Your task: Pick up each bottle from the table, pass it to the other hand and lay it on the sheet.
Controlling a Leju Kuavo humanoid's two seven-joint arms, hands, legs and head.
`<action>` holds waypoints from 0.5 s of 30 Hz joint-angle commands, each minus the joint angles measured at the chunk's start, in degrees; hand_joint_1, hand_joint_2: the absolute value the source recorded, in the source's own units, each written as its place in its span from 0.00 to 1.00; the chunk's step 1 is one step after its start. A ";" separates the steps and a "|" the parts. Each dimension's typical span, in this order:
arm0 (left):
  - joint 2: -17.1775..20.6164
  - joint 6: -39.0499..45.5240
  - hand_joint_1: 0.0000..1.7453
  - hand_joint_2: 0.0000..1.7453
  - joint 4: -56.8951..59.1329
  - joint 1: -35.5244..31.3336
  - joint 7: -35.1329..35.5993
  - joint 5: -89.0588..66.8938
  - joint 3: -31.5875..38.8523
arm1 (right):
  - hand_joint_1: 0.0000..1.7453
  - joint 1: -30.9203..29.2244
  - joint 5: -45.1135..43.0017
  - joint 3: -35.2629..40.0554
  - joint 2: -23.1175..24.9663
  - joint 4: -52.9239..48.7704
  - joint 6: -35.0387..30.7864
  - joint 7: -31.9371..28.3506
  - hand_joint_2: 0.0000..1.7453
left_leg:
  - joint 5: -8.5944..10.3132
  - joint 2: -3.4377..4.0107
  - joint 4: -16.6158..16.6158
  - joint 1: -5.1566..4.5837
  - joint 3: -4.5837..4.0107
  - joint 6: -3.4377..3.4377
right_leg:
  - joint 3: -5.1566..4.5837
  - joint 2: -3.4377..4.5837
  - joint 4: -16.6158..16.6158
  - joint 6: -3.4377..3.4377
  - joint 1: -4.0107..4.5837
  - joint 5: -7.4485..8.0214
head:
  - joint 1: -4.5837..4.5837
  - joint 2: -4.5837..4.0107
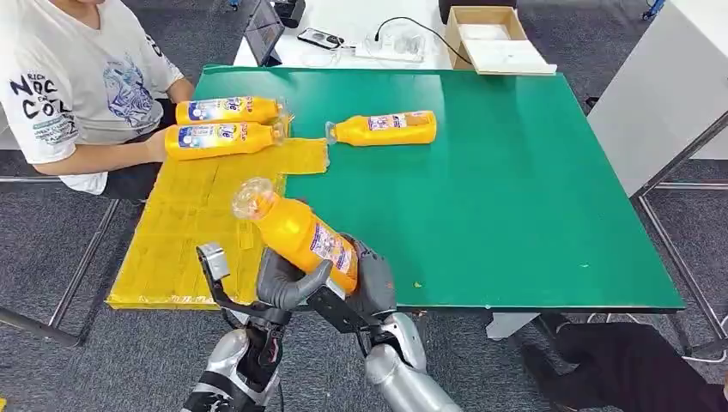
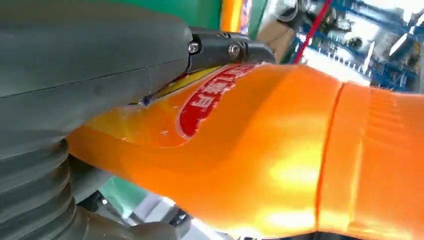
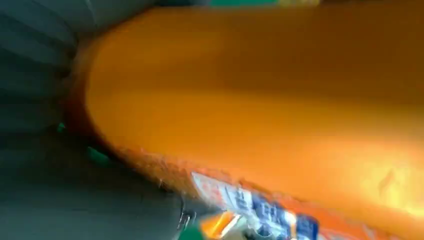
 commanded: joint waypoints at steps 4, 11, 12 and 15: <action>-0.29 1.17 0.00 1.00 6.80 -4.38 0.87 -1.56 -1.79 | 1.00 -2.48 6.38 13.82 0.60 11.99 0.79 3.34 1.00 | -0.06 -0.09 -0.02 -0.01 0.17 0.01 | 0.20 -0.12 -0.04 -0.08 0.00 -0.08 | 0.00 0.00; -0.82 1.10 0.00 1.00 8.46 -5.22 0.34 -1.10 -1.20 | 1.00 -1.69 6.03 14.37 0.70 12.06 0.87 2.93 1.00 | -0.07 -0.13 -0.01 -0.02 0.18 0.00 | 0.21 -0.18 -0.03 -0.10 0.00 -0.10 | -0.02 0.00; -0.87 1.14 0.00 1.00 8.40 -5.17 0.34 -1.09 -1.19 | 1.00 -1.83 5.94 14.30 0.62 12.09 0.99 2.88 1.00 | -0.12 -0.12 0.00 -0.01 0.30 0.00 | 0.34 -0.19 -0.03 -0.14 0.01 -0.16 | -0.02 0.00; -0.87 1.14 0.00 1.00 8.40 -5.17 0.34 -1.09 -1.19 | 1.00 -1.83 5.94 14.30 0.62 12.09 0.99 2.88 1.00 | -0.20 -0.09 0.05 0.00 0.40 0.01 | 0.44 -0.19 -0.01 -0.17 0.04 -0.22 | -0.02 0.00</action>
